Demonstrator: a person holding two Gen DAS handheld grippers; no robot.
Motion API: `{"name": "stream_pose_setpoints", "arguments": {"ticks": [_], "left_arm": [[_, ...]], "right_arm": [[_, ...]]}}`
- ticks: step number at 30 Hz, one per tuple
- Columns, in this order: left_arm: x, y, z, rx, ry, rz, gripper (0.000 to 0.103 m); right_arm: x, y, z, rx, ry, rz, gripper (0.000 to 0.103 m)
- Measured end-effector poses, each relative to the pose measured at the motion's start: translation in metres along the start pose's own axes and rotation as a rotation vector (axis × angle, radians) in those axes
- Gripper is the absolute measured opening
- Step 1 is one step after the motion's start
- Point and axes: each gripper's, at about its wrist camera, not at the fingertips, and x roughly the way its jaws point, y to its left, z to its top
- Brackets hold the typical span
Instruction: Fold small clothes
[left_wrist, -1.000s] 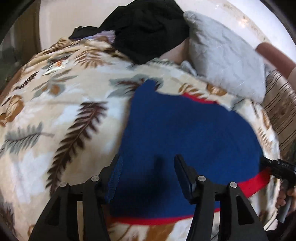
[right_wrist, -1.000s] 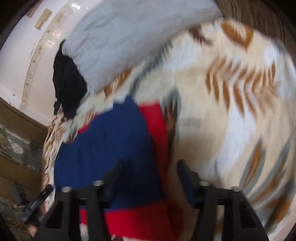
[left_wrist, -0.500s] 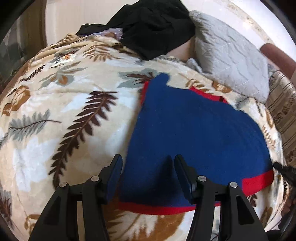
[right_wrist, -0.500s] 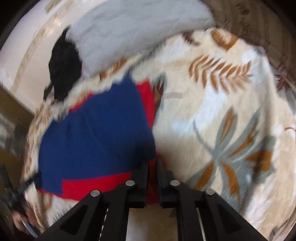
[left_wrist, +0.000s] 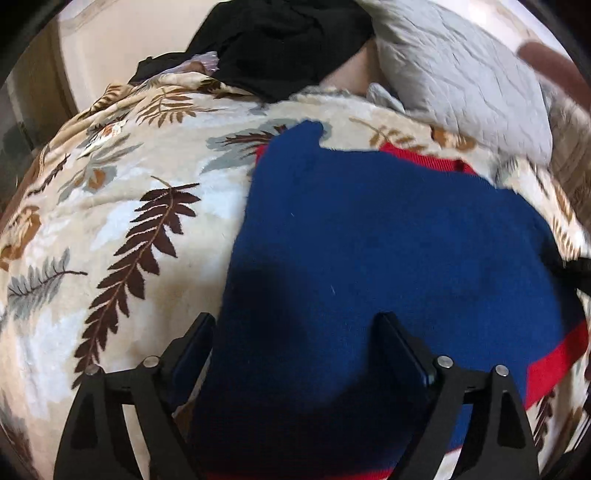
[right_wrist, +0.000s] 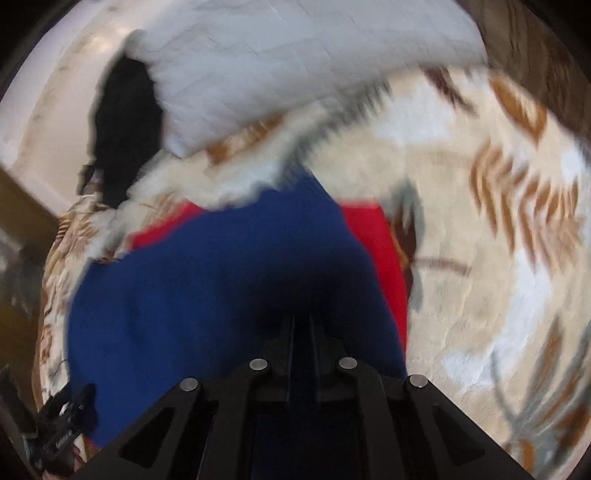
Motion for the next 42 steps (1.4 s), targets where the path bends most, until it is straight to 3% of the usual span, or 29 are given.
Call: {"name": "stream_pose_setpoints", "arguments": {"ticks": [3, 8, 11, 13, 16, 19, 22, 26, 29, 34, 39, 41, 42], "left_arm": [[-0.006, 0.0, 0.002, -0.007, 0.002, 0.008, 0.091], [-0.037, -0.015, -0.004, 0.04, -0.081, -0.028, 0.09], [-0.046, -0.02, -0.006, 0.05, -0.105, -0.032, 0.091], [-0.041, -0.024, -0.009, 0.058, -0.08, -0.021, 0.091], [-0.027, -0.034, -0.015, 0.091, -0.032, 0.019, 0.091], [-0.017, -0.043, -0.02, 0.147, 0.008, 0.066, 0.092], [-0.023, -0.044, -0.017, 0.126, 0.001, 0.073, 0.092], [-0.045, -0.045, -0.02, 0.087, -0.06, 0.06, 0.092], [-0.058, -0.048, -0.026, 0.074, -0.089, 0.054, 0.092], [-0.067, -0.055, -0.036, 0.084, -0.108, 0.02, 0.092], [-0.039, -0.057, -0.043, 0.11, -0.009, 0.067, 0.092], [-0.027, -0.058, -0.044, 0.121, 0.02, 0.082, 0.092], [-0.028, -0.059, -0.044, 0.126, 0.014, 0.087, 0.092]], "right_arm": [[-0.014, 0.003, -0.004, -0.022, 0.006, 0.001, 0.011], [-0.046, -0.009, -0.029, 0.007, -0.043, -0.023, 0.011], [-0.068, -0.012, -0.036, -0.013, -0.132, -0.101, 0.011], [-0.078, -0.014, -0.037, -0.046, -0.168, -0.122, 0.014], [-0.086, -0.034, -0.049, 0.009, -0.128, -0.038, 0.014], [-0.078, -0.037, -0.06, -0.014, -0.062, -0.048, 0.014], [-0.076, -0.04, -0.071, -0.035, 0.006, -0.041, 0.013], [-0.116, -0.039, -0.078, -0.044, -0.145, -0.041, 0.013], [-0.128, -0.035, -0.08, -0.039, -0.185, 0.036, 0.013], [-0.105, -0.012, -0.076, -0.069, -0.127, 0.053, 0.013], [-0.067, -0.007, -0.077, -0.075, 0.004, -0.026, 0.013], [-0.051, -0.012, -0.079, -0.059, 0.061, -0.031, 0.014], [-0.052, -0.015, -0.079, -0.056, 0.05, -0.016, 0.014]]}}
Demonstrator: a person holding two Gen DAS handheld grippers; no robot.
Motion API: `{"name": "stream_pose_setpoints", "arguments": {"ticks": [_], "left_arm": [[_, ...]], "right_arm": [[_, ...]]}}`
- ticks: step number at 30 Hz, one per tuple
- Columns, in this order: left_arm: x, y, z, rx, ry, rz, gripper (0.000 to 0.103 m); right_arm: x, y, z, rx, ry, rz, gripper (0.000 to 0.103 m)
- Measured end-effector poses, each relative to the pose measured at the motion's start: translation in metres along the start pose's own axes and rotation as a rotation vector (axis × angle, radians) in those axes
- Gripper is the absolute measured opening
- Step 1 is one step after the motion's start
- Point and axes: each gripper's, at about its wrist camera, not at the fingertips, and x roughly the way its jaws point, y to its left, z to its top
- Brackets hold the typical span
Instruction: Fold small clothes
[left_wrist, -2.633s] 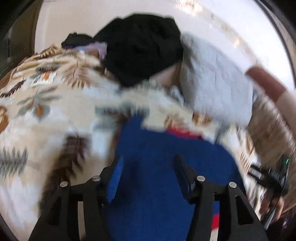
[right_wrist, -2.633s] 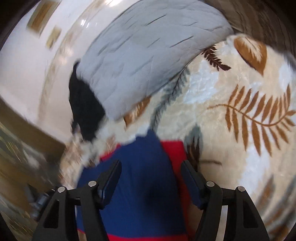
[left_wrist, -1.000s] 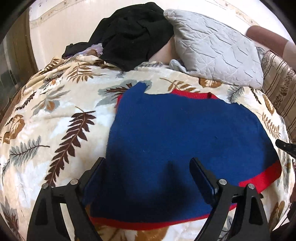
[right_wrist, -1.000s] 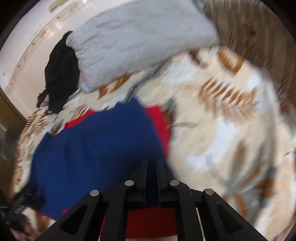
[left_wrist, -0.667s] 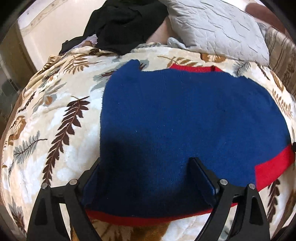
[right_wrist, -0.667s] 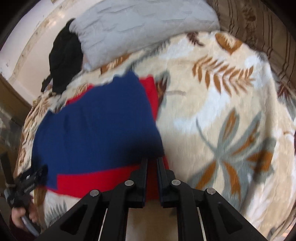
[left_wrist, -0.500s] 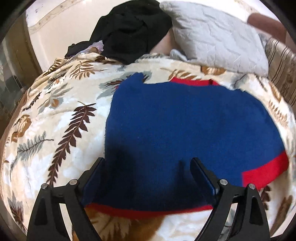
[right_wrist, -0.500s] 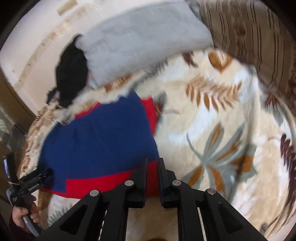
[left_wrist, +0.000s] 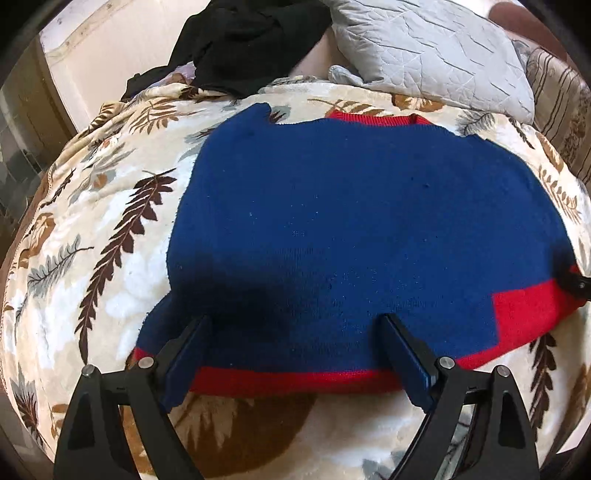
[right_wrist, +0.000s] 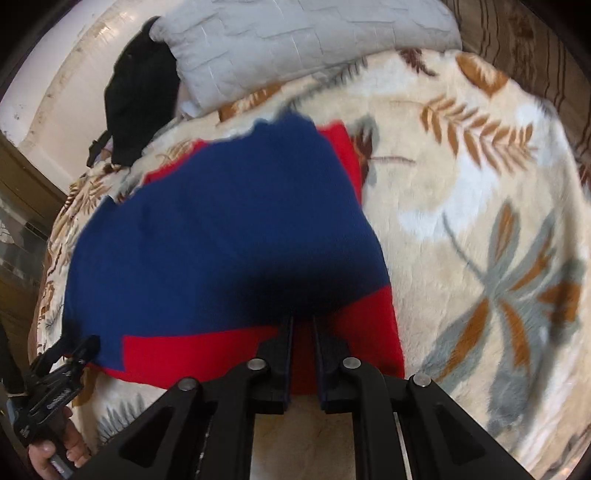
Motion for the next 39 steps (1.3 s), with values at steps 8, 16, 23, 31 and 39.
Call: {"name": "stream_pose_setpoints", "arguments": {"ticks": [8, 16, 23, 31, 39], "left_arm": [[-0.034, 0.006, 0.002, -0.016, -0.097, -0.043, 0.092], [-0.053, 0.035, -0.011, -0.11, -0.145, 0.043, 0.092], [-0.003, 0.028, -0.013, -0.048, 0.0, 0.085, 0.092], [-0.035, 0.056, -0.015, -0.143, -0.091, 0.037, 0.092], [-0.029, 0.091, -0.028, -0.223, -0.028, 0.077, 0.092]], "right_arm": [[-0.006, 0.003, -0.006, -0.027, -0.008, -0.006, 0.014], [-0.034, 0.028, -0.004, -0.041, -0.106, -0.013, 0.017], [0.0, 0.057, -0.02, -0.09, 0.012, -0.022, 0.027], [-0.02, 0.055, -0.008, -0.08, -0.082, 0.049, 0.027], [-0.006, 0.081, -0.005, -0.12, -0.032, 0.145, 0.027]]}}
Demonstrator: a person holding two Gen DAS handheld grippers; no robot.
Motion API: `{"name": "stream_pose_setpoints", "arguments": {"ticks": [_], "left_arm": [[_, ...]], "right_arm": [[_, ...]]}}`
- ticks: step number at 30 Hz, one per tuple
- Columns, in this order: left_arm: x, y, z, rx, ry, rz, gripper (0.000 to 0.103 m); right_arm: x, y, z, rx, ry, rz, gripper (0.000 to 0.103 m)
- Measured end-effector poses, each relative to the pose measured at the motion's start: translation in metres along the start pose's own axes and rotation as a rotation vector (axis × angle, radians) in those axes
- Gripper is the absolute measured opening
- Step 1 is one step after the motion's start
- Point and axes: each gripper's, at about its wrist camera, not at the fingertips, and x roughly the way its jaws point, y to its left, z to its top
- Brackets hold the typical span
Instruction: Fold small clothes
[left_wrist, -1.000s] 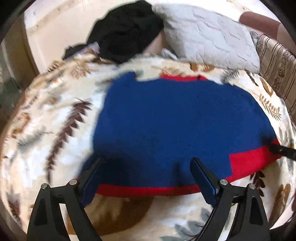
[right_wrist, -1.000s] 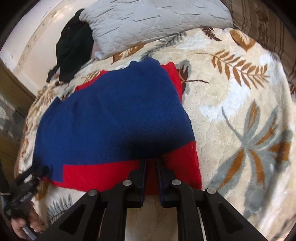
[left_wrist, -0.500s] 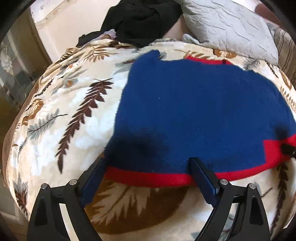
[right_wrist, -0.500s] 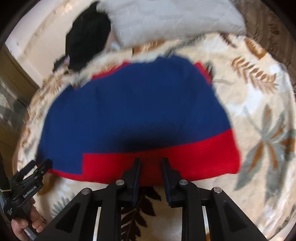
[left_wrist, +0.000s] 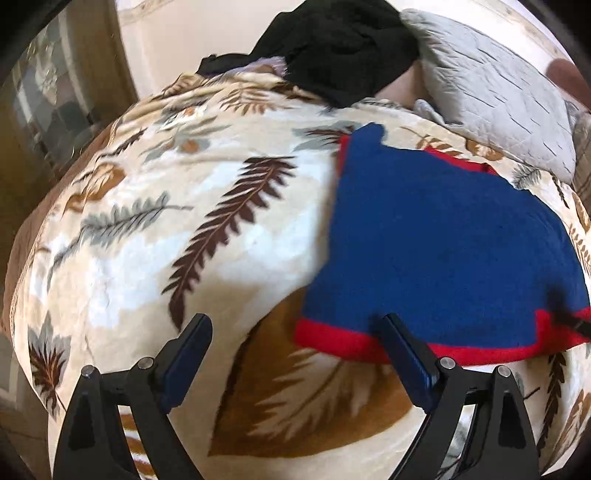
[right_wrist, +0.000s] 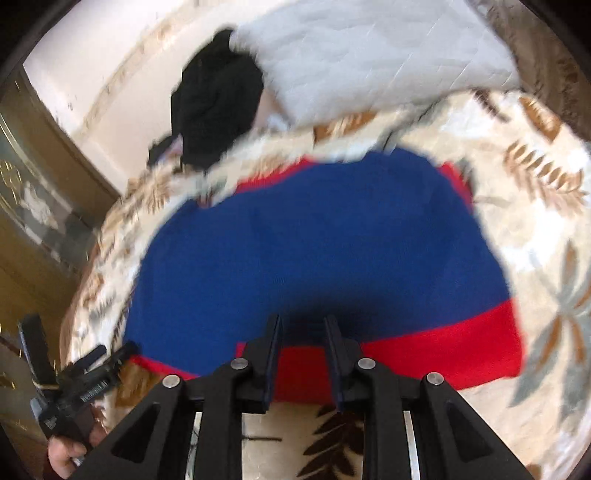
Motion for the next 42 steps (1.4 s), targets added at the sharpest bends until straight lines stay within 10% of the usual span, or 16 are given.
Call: {"name": "stream_pose_setpoints", "arguments": {"ticks": [2, 10, 19, 26, 33, 36, 42], "left_arm": [[-0.004, 0.012, -0.003, -0.029, 0.005, -0.017, 0.092], [-0.008, 0.025, -0.026, -0.233, 0.076, -0.303, 0.092], [0.019, 0.003, -0.008, -0.325, 0.039, -0.319, 0.092], [0.035, 0.003, 0.001, -0.395, -0.035, -0.368, 0.04], [0.039, -0.004, 0.009, -0.374, -0.066, -0.393, 0.044], [0.033, -0.007, 0.013, -0.367, -0.093, -0.412, 0.031], [-0.016, -0.053, 0.034, -0.136, -0.226, -0.401, 0.027]], "right_arm": [[0.024, 0.002, -0.004, -0.013, 0.117, -0.018, 0.027], [-0.01, 0.011, -0.006, -0.036, -0.033, 0.131, 0.028], [0.012, 0.037, -0.01, -0.084, -0.021, 0.133, 0.028], [0.03, 0.016, 0.0, -0.009, -0.01, 0.126, 0.027], [0.043, 0.011, 0.008, 0.012, 0.034, 0.14, 0.027], [0.033, 0.003, 0.011, 0.059, 0.02, 0.188, 0.027], [0.002, -0.039, 0.016, 0.173, -0.023, 0.216, 0.028]]}}
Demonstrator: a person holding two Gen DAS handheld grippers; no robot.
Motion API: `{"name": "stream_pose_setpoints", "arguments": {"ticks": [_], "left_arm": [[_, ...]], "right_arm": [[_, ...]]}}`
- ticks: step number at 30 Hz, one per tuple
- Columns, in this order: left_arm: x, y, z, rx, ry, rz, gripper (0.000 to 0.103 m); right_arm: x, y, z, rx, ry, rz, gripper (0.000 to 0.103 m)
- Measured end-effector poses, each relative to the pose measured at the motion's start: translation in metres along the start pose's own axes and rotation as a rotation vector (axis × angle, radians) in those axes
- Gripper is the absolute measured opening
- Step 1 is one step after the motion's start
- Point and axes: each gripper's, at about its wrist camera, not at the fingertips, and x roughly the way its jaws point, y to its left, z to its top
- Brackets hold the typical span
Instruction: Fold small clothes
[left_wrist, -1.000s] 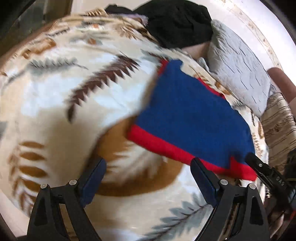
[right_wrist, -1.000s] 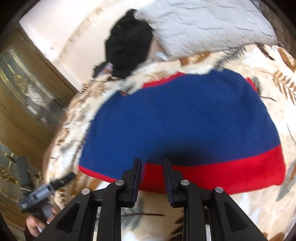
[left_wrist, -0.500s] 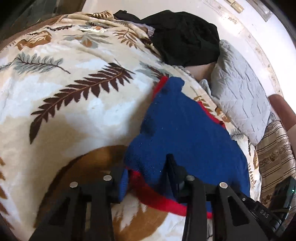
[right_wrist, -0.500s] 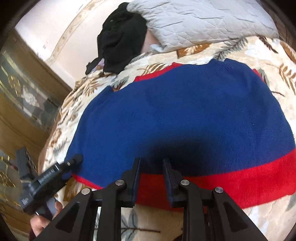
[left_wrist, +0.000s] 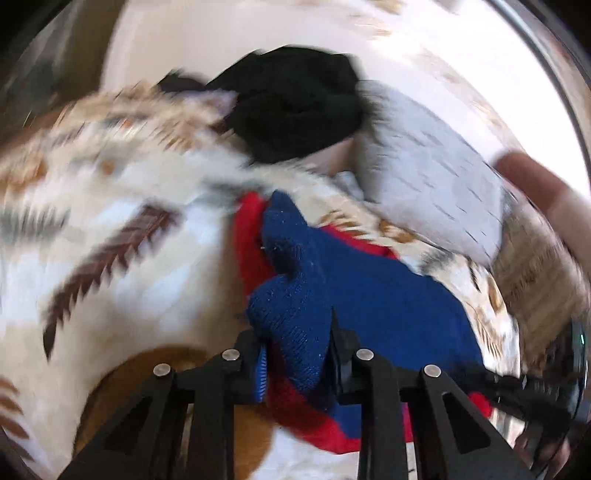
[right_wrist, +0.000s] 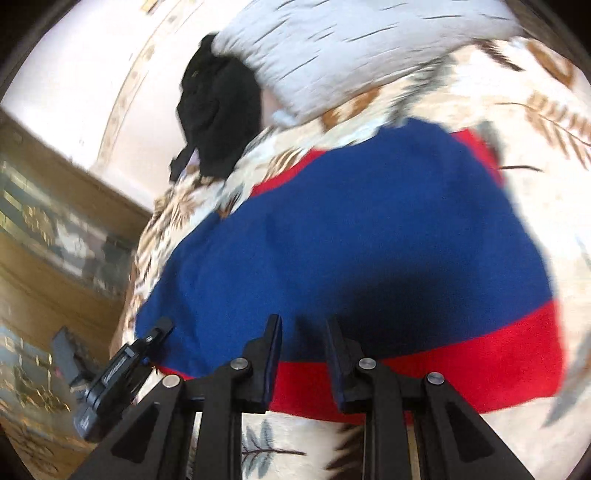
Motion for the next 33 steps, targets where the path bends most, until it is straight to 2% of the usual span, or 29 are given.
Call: {"name": "stream_pose_setpoints", "arguments": {"ticks": [3, 6, 9, 12, 13, 14, 15, 16, 21, 25, 29, 33], "left_arm": [[-0.006, -0.04, 0.005, 0.125, -0.014, -0.022, 0.026], [-0.004, -0.069, 0.005, 0.196, 0.0, -0.046, 0.026], [-0.001, -0.09, 0.0, 0.254, 0.014, -0.067, 0.026], [0.002, -0.102, -0.008, 0.283, 0.038, -0.081, 0.026], [0.004, -0.105, -0.013, 0.296, 0.047, -0.084, 0.026], [0.004, -0.11, -0.018, 0.319, 0.052, -0.085, 0.026], [0.005, -0.115, -0.023, 0.341, 0.054, -0.082, 0.026], [0.008, -0.12, -0.029, 0.368, 0.061, -0.079, 0.026], [0.019, -0.126, -0.041, 0.436, 0.087, -0.067, 0.026], [0.029, -0.13, -0.048, 0.473, 0.116, -0.076, 0.026], [0.037, -0.139, -0.052, 0.497, 0.138, -0.071, 0.026], [0.041, -0.15, -0.058, 0.523, 0.149, -0.06, 0.026]], "right_arm": [[-0.024, -0.026, 0.008, 0.067, -0.04, 0.011, 0.028], [-0.043, -0.046, 0.016, 0.114, -0.068, 0.047, 0.028], [-0.055, -0.068, 0.026, 0.179, -0.069, 0.138, 0.028], [-0.05, -0.076, 0.037, 0.201, -0.027, 0.211, 0.032], [-0.047, -0.077, 0.04, 0.209, -0.015, 0.236, 0.043], [-0.041, -0.077, 0.043, 0.229, 0.003, 0.271, 0.072], [-0.036, -0.079, 0.045, 0.255, 0.015, 0.301, 0.082], [-0.03, -0.078, 0.045, 0.28, 0.018, 0.322, 0.084], [-0.001, -0.069, 0.055, 0.302, 0.071, 0.397, 0.084], [0.026, -0.064, 0.052, 0.314, 0.131, 0.322, 0.082], [0.023, -0.066, 0.05, 0.32, 0.129, 0.326, 0.081], [0.008, -0.085, 0.048, 0.383, 0.108, 0.335, 0.081]]}}
